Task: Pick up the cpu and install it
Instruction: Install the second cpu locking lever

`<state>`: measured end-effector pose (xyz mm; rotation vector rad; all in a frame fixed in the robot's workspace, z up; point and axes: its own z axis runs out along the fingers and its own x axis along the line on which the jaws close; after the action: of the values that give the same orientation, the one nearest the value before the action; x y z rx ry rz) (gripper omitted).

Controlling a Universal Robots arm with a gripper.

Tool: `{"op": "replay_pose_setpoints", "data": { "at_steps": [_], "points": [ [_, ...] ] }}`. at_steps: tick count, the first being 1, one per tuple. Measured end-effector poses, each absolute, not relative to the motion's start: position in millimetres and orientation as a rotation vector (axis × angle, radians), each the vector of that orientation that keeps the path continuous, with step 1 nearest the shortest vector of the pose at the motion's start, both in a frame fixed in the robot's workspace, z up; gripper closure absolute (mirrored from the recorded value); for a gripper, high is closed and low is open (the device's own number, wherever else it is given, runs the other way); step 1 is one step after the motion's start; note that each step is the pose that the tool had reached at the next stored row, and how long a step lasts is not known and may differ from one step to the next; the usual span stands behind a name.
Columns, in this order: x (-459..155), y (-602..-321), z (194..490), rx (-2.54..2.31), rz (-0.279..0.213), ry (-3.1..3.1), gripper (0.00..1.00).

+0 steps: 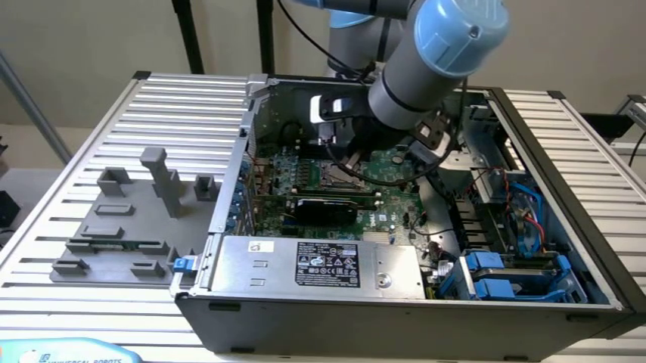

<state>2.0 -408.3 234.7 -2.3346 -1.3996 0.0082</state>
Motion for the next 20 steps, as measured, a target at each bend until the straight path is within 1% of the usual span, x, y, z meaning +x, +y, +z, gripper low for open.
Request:
{"op": "replay_pose_setpoints", "data": {
  "at_steps": [13, 20],
  "points": [
    [-17.2, -429.6, 243.4, -2.336, 0.008, -1.401, 0.89],
    [-29.5, -431.3, 240.8, -2.336, 0.008, -1.401, 0.89]
  ]
}}
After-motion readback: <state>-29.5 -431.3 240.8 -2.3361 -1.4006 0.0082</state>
